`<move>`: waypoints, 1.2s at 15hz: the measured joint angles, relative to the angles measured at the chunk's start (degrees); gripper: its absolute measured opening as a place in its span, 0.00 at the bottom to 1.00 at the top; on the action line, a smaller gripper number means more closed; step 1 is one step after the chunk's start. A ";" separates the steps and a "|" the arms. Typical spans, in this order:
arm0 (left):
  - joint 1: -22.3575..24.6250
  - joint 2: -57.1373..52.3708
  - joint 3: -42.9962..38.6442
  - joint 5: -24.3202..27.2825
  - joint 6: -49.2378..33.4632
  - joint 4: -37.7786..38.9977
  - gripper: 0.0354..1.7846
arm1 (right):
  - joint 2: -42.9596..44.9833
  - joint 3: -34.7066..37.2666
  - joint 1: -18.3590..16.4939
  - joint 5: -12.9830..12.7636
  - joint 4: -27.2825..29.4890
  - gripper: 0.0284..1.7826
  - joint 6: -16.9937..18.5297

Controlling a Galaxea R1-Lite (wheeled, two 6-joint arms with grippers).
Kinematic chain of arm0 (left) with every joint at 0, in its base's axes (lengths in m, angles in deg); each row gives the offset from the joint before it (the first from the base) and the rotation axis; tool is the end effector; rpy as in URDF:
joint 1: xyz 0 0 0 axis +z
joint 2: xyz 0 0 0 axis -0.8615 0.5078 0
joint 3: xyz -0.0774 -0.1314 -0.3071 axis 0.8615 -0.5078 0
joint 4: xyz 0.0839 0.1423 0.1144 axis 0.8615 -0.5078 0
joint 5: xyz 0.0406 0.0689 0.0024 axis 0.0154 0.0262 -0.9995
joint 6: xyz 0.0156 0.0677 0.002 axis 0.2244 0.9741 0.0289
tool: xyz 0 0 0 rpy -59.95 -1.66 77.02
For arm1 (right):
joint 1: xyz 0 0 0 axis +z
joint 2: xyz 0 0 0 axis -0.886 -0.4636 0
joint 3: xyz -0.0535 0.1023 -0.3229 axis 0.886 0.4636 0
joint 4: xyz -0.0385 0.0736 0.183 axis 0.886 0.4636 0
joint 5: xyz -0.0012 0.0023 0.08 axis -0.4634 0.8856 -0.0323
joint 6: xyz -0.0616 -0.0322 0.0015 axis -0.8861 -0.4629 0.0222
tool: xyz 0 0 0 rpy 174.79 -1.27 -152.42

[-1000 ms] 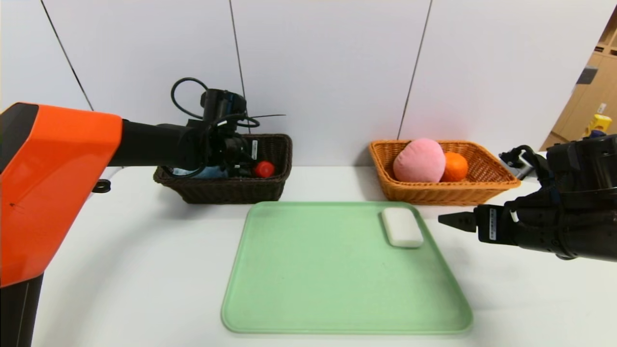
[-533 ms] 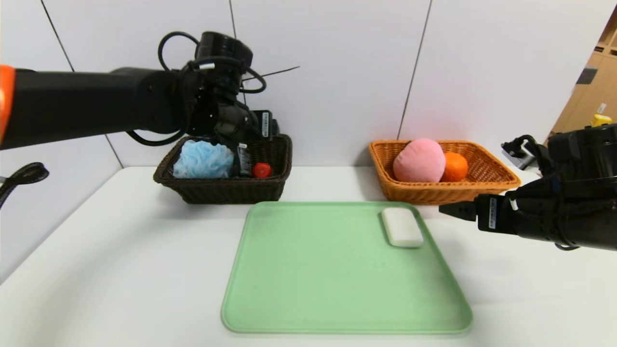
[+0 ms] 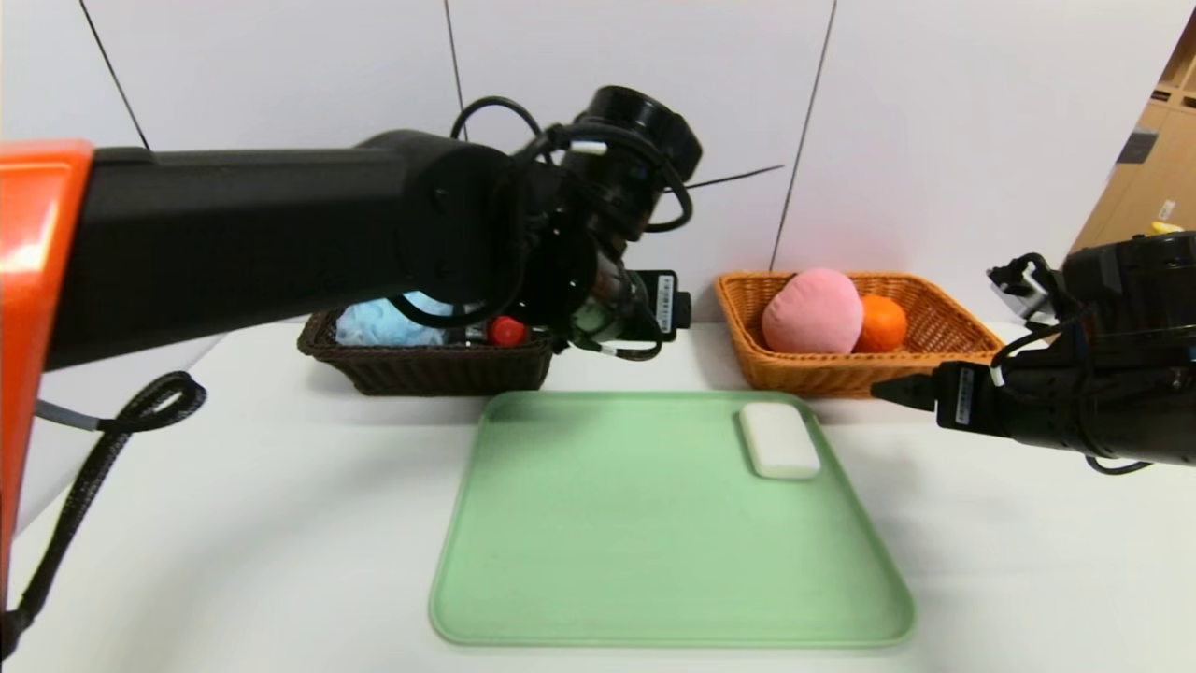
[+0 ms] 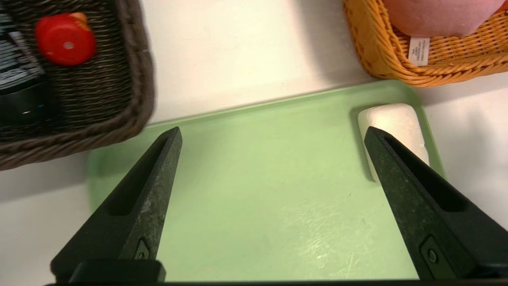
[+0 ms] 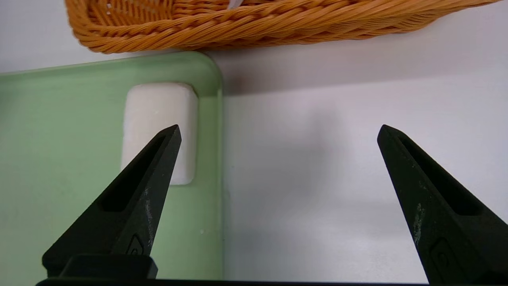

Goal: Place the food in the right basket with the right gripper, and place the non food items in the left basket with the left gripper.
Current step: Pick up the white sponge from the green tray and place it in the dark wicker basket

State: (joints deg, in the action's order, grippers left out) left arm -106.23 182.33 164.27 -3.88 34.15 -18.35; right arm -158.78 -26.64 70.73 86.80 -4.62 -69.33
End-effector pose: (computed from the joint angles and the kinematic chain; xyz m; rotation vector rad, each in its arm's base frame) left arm 0.3449 -0.3296 0.2758 -0.0832 0.5840 -0.3062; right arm 0.3008 0.0418 0.1944 0.1738 0.6296 0.0343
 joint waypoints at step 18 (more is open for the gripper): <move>-12.78 18.05 0.59 -11.11 9.37 24.23 0.94 | -0.62 10.64 -3.64 0.06 -11.72 0.96 0.98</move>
State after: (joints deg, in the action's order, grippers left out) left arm -119.01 200.38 164.85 -14.99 43.53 5.89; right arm -159.41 -16.00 67.08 86.86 -16.33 -68.36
